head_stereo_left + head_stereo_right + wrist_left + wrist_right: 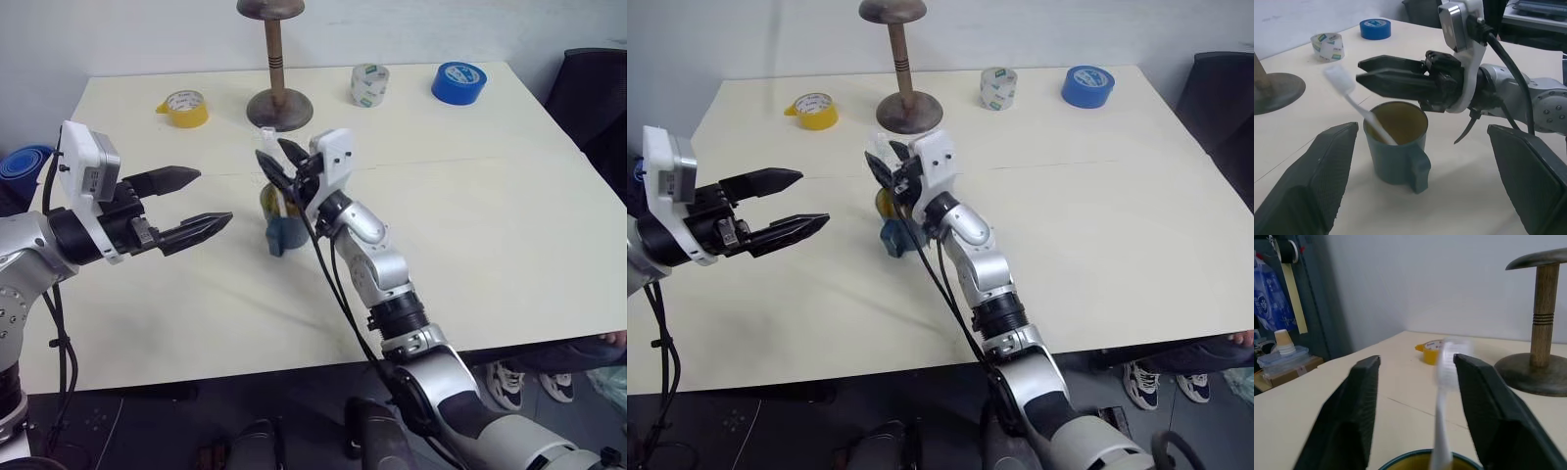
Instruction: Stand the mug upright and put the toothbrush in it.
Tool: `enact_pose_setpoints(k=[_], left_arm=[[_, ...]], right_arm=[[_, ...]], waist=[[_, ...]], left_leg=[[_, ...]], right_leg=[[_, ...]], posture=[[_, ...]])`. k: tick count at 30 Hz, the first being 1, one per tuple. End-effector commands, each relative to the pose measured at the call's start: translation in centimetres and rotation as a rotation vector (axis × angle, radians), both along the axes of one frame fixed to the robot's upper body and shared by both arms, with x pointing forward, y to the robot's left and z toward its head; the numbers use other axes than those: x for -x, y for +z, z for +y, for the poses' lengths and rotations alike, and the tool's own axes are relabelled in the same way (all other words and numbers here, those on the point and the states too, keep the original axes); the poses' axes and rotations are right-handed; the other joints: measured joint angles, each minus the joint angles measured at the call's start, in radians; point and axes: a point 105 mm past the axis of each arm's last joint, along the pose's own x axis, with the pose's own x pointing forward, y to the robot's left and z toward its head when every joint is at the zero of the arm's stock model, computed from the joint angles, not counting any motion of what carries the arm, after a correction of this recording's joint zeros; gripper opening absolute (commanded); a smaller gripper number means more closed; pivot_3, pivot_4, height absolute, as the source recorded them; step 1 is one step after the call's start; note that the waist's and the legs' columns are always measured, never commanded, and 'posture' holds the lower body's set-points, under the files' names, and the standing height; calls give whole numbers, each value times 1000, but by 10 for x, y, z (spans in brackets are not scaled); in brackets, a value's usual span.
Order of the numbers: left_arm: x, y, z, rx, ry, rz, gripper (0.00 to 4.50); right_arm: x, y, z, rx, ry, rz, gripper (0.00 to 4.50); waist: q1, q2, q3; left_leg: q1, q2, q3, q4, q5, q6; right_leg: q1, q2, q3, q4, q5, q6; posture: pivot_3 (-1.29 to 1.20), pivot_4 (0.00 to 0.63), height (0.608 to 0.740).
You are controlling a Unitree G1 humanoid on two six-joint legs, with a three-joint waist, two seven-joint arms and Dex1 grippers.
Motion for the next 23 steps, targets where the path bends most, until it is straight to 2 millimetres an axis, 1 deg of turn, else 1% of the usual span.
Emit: enact_pose_setpoints(k=[1,4,5,6,8,11,12,14,15,16,18,21,23], left_arm=[[0,5,3,-4,2,-30,4500],[-2,0,6,-7,1,-14,4500],[-2,-1,7,-7,-1,-10,4500],[-3,-2,8,-7,-2,-8,4500],[-4,-3,11,-12,-6,-1,4500],[-4,-4,19,-32,-18,13,4500],[-3,-3,21,-42,-24,17,4500],[1,-2,27,-64,-38,30,4500],[4,-2,30,-74,-50,44,4500],[8,-1,34,-84,-65,58,4500],[13,-1,40,-102,-83,78,4500],[12,1,46,-118,-82,82,4500],[11,2,46,-132,-88,69,4500]], right_arm=[[14,22,-16,2,-3,-91,3454],[25,40,-62,38,-32,-111,3454],[33,47,-76,54,-4,-109,3454],[40,52,-82,67,21,-103,3454],[56,61,-107,118,111,-59,3454],[88,53,-150,339,295,66,3454],[96,48,-163,400,333,126,3454],[107,41,-186,505,365,180,3454],[111,36,-195,549,377,229,3454],[112,34,-204,589,370,242,3454],[110,29,-214,630,348,272,3454],[106,27,-220,633,333,287,3454],[101,25,-221,634,307,266,3454]], waist=[[2,0,0],[10,0,0],[16,0,0],[24,0,0],[31,0,0],[47,0,0],[54,0,0],[58,-1,0],[59,-1,0],[58,-1,0],[52,-1,1],[54,-1,1],[55,-1,1]], left_leg=[[0,0,0,0,0,0],[0,0,0,1,0,0],[-1,0,0,1,0,0],[-1,0,0,1,0,0],[-1,0,0,2,0,0],[-1,0,1,3,0,1],[-1,0,1,3,-1,2],[-1,0,3,3,-2,3],[0,0,3,3,-2,4],[-1,0,4,3,-3,5],[0,0,6,4,-3,5],[1,0,8,4,-3,5],[0,0,8,4,-3,5]], right_leg=[[0,0,0,0,0,0],[0,0,0,0,0,0],[0,0,0,0,0,0],[0,0,0,0,0,0],[0,0,0,-1,0,0],[1,0,0,-2,0,0],[2,0,0,-4,0,0],[3,0,0,-7,0,0],[4,0,0,-8,0,0],[4,0,0,-9,0,0],[4,0,2,-10,0,0],[4,0,3,-9,0,0],[4,0,3,-9,0,0]], posture=[[0,150,740],[0,150,740],[0,150,740],[0,150,740],[0,150,740],[0,150,740],[0,150,740],[0,150,740],[0,150,740],[0,150,740],[0,150,740],[0,150,740],[0,150,740]])
